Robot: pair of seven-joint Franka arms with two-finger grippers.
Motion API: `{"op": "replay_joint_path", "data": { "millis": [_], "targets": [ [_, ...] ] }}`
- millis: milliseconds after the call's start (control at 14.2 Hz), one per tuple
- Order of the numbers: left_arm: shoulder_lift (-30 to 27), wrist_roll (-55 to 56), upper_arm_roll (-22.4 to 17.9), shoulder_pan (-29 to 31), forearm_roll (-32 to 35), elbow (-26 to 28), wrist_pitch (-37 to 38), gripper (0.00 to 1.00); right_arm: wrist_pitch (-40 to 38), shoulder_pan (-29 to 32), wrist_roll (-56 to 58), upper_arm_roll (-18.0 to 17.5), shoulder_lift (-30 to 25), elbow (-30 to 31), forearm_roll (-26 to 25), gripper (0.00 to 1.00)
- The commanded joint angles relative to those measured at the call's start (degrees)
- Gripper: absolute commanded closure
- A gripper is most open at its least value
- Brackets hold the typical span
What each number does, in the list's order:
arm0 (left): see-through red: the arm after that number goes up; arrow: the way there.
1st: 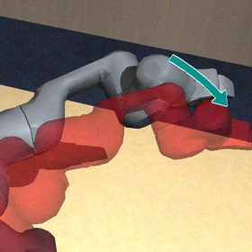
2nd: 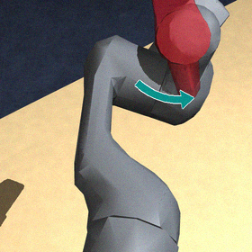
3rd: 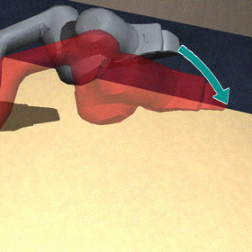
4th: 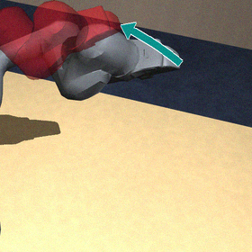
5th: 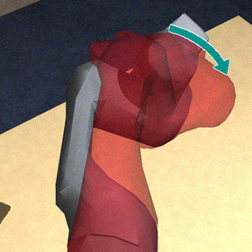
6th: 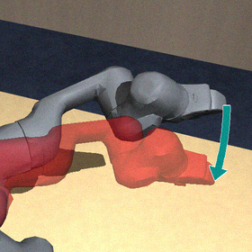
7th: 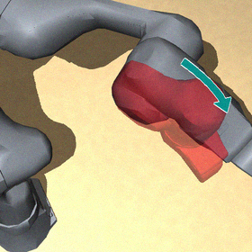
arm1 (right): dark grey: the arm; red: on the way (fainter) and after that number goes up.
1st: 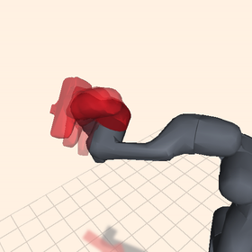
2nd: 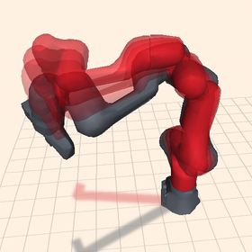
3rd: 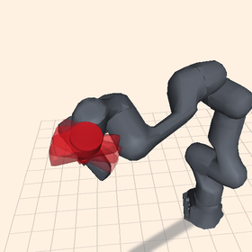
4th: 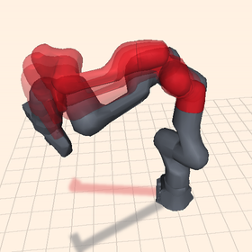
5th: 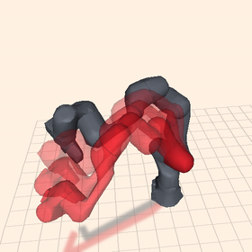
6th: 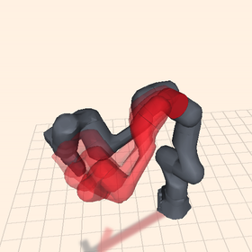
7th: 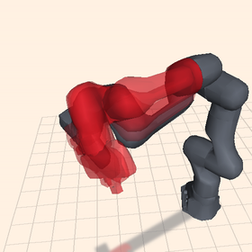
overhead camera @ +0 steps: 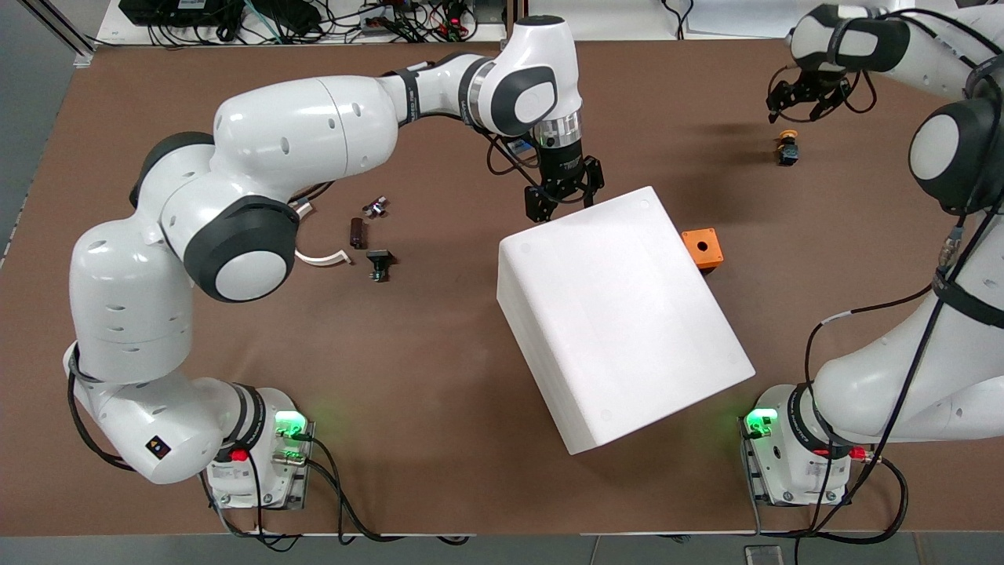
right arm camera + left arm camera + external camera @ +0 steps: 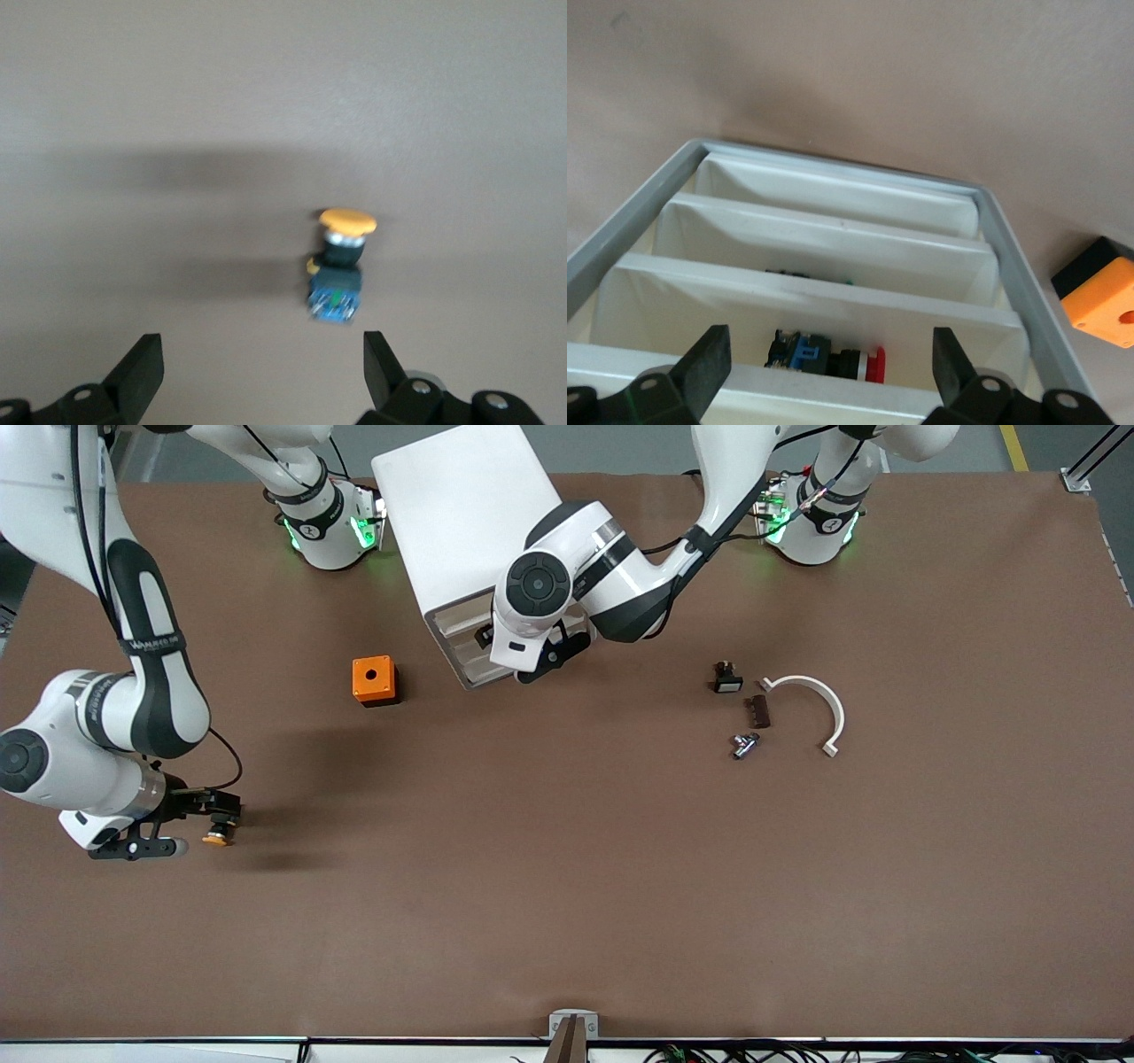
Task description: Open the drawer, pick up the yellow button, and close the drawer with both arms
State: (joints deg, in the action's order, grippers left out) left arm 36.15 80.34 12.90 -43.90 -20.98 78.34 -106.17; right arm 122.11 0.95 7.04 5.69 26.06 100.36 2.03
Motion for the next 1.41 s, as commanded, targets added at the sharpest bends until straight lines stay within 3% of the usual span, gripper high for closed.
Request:
{"op": "replay_joint_path", "data": {
  "millis": [0, 424, 635, 847, 1341],
  "targets": [
    [-1.0, 1.05, 0.63, -0.57, -2.3, 1.55, -0.53, 0.0, -9.74, -1.83, -4.32, -0.06, -5.39, -1.9, -0.45, 0.0],
    [-1.43, 0.08, 0.55, 0.57, -3.01, 1.11, -0.53, 0.0, -32.34, -1.39, -2.39, 0.2, -11.72, -13.77, -0.8, 0.0],
    [-2.49, 0.34, 0.37, 4.42, -0.29, -1.25, -0.53, 0.0, -33.95, -1.39, -2.47, 0.2, -15.85, -13.79, -2.64, 0.0],
    [-6.17, -1.31, 0.55, 10.31, 2.86, -3.81, 1.22, 0.01, -34.04, -1.39, -2.38, 0.11, -16.04, -14.05, -2.64, 0.0],
    [-22.34, -31.52, 0.37, 28.23, 5.25, -3.55, 18.43, 0.01, -33.34, -1.83, -3.26, -0.15, -16.04, -15.01, -1.85, 0.0]
  ]
}}
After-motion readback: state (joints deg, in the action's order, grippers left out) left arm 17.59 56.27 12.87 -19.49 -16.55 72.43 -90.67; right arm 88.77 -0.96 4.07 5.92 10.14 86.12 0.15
